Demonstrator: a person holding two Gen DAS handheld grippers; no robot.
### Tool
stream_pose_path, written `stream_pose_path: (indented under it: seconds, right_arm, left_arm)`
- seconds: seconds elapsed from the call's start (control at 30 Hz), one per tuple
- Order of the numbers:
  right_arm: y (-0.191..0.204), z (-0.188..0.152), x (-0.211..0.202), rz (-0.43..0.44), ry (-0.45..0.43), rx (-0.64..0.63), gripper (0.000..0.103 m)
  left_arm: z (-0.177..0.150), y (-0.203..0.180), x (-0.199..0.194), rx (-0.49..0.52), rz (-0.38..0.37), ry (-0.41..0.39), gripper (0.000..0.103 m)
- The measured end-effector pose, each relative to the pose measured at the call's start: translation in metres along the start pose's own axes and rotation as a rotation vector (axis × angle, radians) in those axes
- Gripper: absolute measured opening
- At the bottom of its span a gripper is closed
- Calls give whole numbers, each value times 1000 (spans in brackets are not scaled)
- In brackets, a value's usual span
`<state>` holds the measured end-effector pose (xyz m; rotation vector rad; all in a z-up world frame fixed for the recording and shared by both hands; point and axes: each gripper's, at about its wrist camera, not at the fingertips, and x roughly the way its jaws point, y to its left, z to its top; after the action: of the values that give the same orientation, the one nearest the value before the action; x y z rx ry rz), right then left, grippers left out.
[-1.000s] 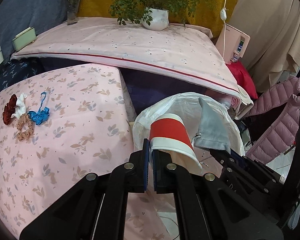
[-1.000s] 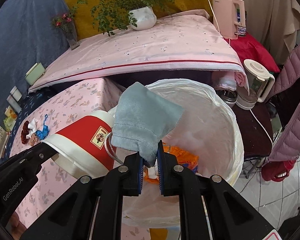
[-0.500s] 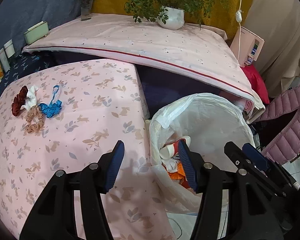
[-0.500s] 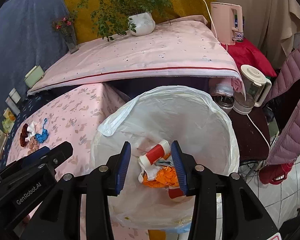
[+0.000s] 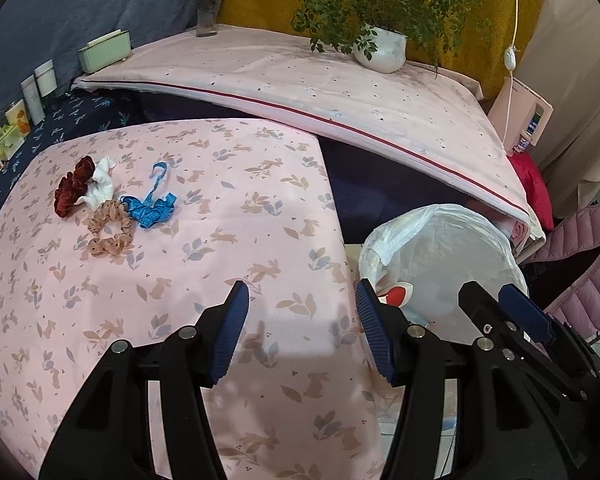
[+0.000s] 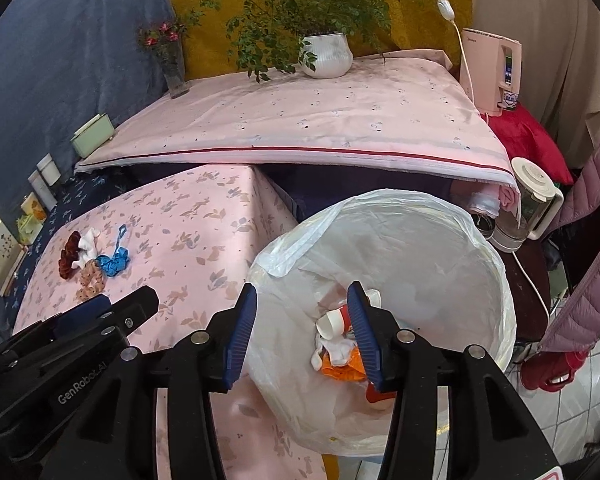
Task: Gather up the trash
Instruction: 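Move both open tools back over the table toward the scrunchies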
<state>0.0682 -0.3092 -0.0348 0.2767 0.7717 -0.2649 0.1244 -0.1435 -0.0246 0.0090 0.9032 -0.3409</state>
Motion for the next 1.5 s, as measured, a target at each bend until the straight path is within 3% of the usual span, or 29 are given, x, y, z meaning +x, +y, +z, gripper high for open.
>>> stream_pose_path:
  seconds: [0.4,1.0,1.23,1.5]
  right_arm:
    - [56,-2,3,30,9,-98,51]
    - [159,-8,42,146,89,-181,51]
    - [192,-3,71,164,104,-189,51]
    - [218,7,113,164,129,-191,51]
  left_arm:
    - [0,59,-4,-84,63,-6,53]
    - [-7,193,4,-281,170,22,58]
    - [-2,230,18,-344,173,41,66]
    - [15,247,53,-368,142,82,66]
